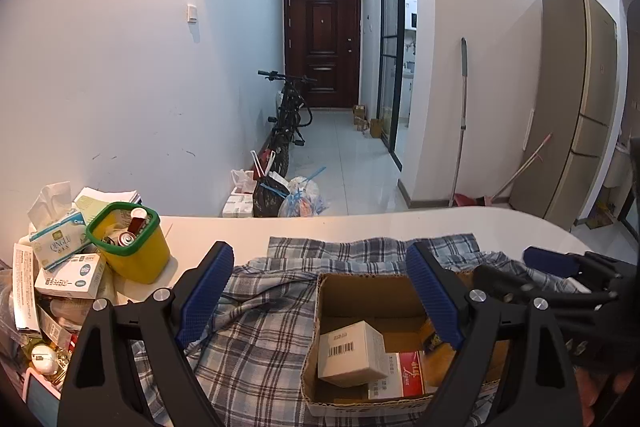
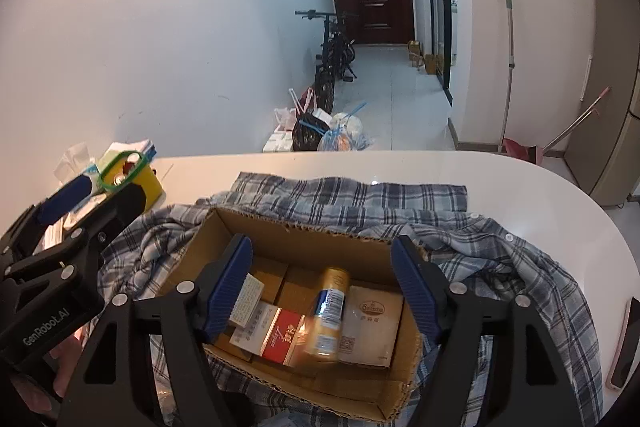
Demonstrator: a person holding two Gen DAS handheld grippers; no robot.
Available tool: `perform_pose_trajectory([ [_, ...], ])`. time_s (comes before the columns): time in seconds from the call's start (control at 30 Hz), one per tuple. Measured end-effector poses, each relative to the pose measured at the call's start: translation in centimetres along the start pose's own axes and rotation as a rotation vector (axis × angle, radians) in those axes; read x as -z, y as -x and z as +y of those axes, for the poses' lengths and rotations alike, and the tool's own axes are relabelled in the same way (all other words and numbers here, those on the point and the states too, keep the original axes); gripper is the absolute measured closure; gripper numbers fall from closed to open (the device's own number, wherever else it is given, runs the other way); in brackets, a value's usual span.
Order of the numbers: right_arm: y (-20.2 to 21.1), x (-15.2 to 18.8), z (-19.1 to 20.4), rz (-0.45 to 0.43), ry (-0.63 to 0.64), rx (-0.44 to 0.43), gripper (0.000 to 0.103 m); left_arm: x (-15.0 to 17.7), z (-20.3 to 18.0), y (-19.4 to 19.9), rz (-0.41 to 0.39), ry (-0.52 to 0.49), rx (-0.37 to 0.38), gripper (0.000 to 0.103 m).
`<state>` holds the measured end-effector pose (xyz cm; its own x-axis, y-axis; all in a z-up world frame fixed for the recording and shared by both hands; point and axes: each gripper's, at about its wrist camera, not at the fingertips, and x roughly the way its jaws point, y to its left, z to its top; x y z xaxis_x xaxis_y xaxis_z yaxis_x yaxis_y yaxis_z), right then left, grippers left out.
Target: Organize objects
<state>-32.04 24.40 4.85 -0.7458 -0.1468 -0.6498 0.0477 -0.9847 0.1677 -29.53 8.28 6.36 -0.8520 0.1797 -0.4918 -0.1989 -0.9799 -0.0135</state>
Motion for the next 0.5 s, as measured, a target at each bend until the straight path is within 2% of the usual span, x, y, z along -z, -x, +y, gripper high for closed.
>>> perform_pose_trajectory([
  [0.1,1.2,-0.5,-0.7,-0.053,-0.023,0.007,0.016,-0.4,0.5,1.0,-0.025,0.021,0.004,0.013],
  [0.33,5.1,-1.6,-1.2,-0.178,-0.007,0.021,0.016,-1.4,0.6,4.3,-0.109,0.024,0.018,0.013],
  [0.43,7.6,-1.7,-0.5,-0.267,0.052,0.059,0.016,-1.7,1.3,6.5,-0.188,0.091,0.044,0.013],
  [0.5,9.4,-1.7,-0.2,-0.351,0.094,0.099,0.011,-1.8,2.1,7.7,-0.231,0.139,0.056,0.013],
])
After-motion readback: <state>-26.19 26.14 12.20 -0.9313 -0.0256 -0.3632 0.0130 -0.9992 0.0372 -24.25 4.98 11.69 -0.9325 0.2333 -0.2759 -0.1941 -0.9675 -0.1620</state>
